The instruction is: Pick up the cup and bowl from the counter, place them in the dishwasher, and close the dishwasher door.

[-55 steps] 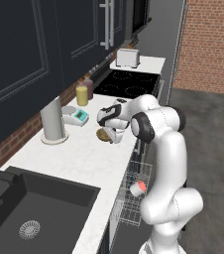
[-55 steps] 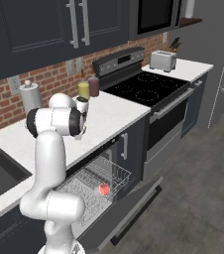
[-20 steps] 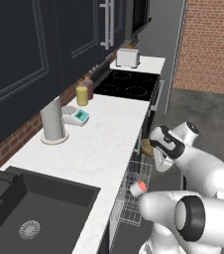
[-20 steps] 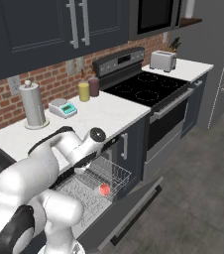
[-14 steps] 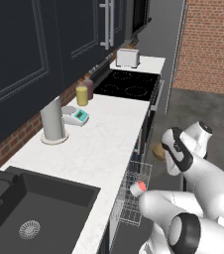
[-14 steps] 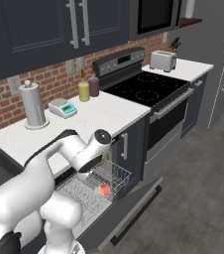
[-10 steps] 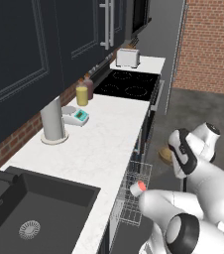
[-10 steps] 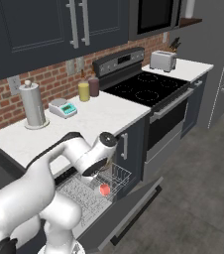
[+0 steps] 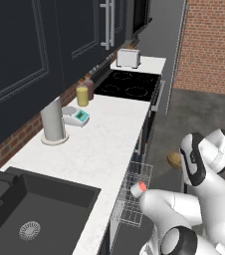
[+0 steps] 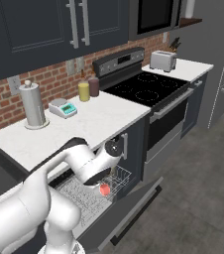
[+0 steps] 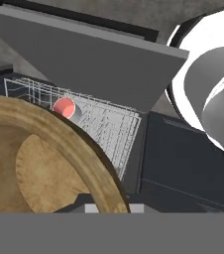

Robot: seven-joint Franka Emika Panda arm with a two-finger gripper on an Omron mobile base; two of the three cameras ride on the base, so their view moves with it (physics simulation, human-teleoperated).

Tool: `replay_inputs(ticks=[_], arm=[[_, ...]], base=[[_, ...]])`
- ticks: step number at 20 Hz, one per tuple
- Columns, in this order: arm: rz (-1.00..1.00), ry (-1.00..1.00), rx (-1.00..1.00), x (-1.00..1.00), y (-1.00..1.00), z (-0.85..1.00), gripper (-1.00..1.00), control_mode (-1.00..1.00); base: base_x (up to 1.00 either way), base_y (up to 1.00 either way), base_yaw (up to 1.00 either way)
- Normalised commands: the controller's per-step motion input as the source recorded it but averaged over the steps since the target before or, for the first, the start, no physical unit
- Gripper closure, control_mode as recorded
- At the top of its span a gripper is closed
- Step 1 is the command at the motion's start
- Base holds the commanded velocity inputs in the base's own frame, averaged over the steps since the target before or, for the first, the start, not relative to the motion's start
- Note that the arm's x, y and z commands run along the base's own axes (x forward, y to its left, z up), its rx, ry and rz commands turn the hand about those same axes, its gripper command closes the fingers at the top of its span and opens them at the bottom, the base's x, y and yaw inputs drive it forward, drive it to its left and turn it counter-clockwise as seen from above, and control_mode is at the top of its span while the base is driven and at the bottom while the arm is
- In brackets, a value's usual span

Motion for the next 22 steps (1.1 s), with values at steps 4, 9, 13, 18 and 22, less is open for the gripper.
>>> replay_inputs(ticks=[4, 9, 13, 18, 22], arm=[[-0.09, -0.01, 0.06, -0.06, 0.20, -0.13, 1.00, -1.00], [-0.06, 0.02, 0.11, 0.00, 0.09, -0.20, 1.00, -1.00], [-0.01, 0.10, 0.13, 0.00, 0.00, -0.27, 1.00, -1.00], [0.00, 0.14, 0.13, 0.01, 0.00, -0.34, 1.00, -1.00], [0.00, 0.13, 0.12, 0.10, 0.02, -0.37, 1.00, -1.00]], base=[[0.00, 0.00, 0.00], [0.00, 0.00, 0.00], [0.00, 0.00, 0.00], [0.00, 0.00, 0.00], [0.00, 0.00, 0.00]])
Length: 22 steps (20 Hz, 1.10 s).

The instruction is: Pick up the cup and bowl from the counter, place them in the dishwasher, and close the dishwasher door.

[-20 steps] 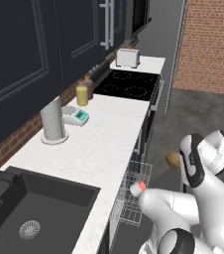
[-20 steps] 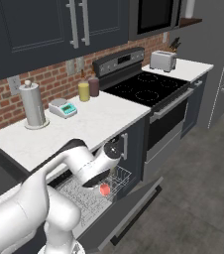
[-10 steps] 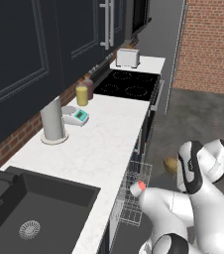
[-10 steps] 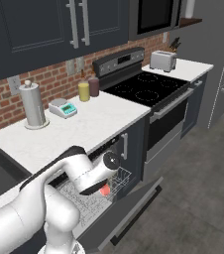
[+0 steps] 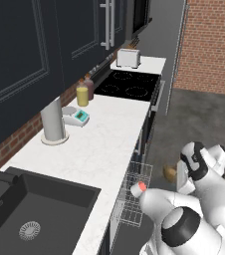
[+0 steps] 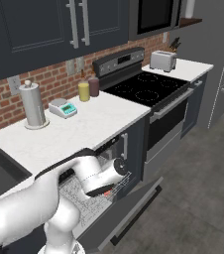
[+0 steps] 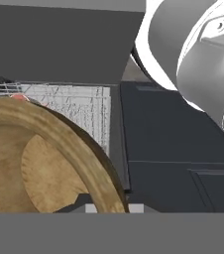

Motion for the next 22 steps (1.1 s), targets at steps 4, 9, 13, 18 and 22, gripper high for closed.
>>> replay_inputs(ticks=[4, 9, 13, 18, 22], arm=[[0.00, 0.09, 0.11, 0.14, 0.12, -0.32, 1.00, -1.00], [0.00, 0.05, 0.05, 0.15, 0.27, -0.28, 1.00, -1.00], [0.00, 0.03, 0.00, 0.14, 0.37, -0.32, 1.00, -1.00], [0.00, 0.05, 0.00, 0.16, 0.29, -0.38, 1.00, -1.00], [0.00, 0.05, 0.00, 0.14, 0.17, -0.37, 1.00, -1.00]], base=[[0.00, 0.00, 0.00], [0.00, 0.00, 0.00], [0.00, 0.00, 0.00], [0.00, 0.00, 0.00], [0.00, 0.00, 0.00]])
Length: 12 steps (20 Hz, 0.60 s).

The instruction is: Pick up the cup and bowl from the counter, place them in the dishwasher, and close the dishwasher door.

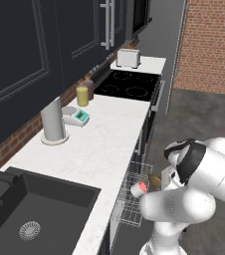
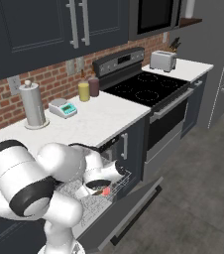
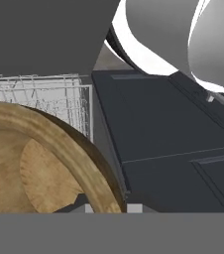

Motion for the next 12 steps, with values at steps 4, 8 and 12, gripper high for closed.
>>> replay_inputs(ticks=[4, 8, 12], arm=[[0.00, 0.03, 0.00, 0.12, 0.18, -0.35, 1.00, -1.00], [0.00, 0.02, 0.00, 0.09, 0.25, -0.31, 1.00, -1.00], [0.00, 0.02, 0.00, 0.10, 0.26, -0.32, 1.00, -1.00]], base=[[0.00, 0.00, 0.00], [0.00, 0.00, 0.00], [0.00, 0.00, 0.00]])
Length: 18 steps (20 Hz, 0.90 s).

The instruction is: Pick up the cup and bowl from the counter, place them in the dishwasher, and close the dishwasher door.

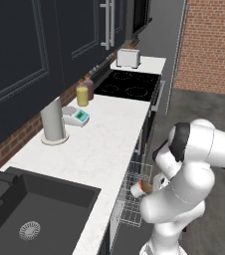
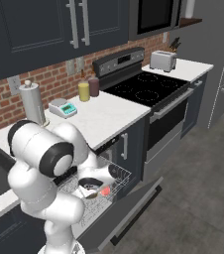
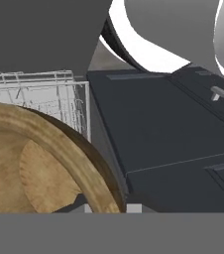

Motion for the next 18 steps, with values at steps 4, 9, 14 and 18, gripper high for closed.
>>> replay_inputs(ticks=[4, 9, 14, 18], arm=[[0.00, 0.00, 0.00, 0.08, 0.19, -0.29, 1.00, -1.00], [-0.02, -0.07, 0.00, 0.00, 0.08, -0.19, 1.00, -1.00], [-0.07, -0.12, 0.00, 0.09, 0.07, -0.12, 1.00, -1.00], [-0.07, -0.05, 0.00, 0.16, 0.02, -0.07, 1.00, -1.00]], base=[[0.00, 0.00, 0.00], [0.00, 0.00, 0.00], [0.00, 0.00, 0.00], [0.00, 0.00, 0.00]])
